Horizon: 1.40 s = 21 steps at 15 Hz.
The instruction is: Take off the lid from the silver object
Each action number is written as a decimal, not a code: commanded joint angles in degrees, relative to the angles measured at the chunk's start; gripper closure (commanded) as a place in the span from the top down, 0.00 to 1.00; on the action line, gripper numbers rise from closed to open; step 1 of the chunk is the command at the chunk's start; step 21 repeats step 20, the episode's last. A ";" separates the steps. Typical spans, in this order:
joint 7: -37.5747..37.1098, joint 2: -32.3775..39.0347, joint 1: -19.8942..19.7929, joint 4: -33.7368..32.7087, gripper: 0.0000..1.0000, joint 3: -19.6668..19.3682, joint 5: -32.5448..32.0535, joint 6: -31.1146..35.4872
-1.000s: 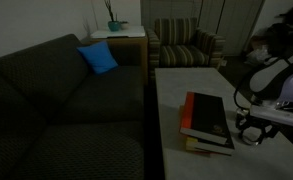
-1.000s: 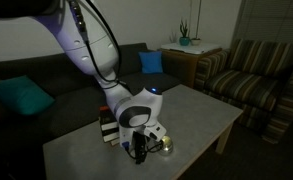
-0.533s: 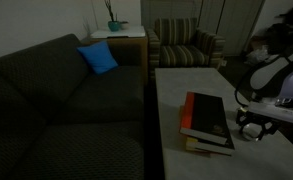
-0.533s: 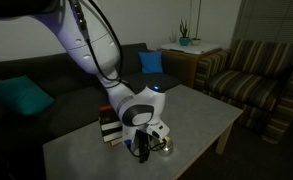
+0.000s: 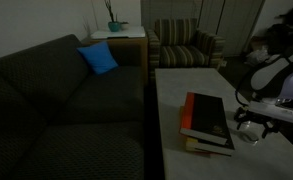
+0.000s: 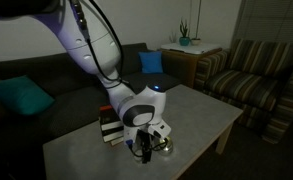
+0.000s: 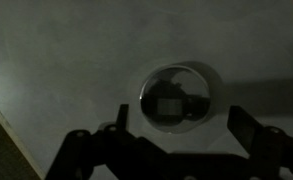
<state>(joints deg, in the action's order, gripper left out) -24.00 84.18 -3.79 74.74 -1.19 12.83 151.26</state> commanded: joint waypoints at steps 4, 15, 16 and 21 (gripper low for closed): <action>1.31 -0.83 0.04 2.66 1.00 0.04 -0.06 7.65; 0.80 -6.51 7.88 15.28 1.00 -5.42 1.54 28.49; 0.60 -7.15 9.00 16.18 1.00 -6.36 1.87 29.16; -0.10 -9.16 14.32 19.40 1.00 -10.84 2.87 30.03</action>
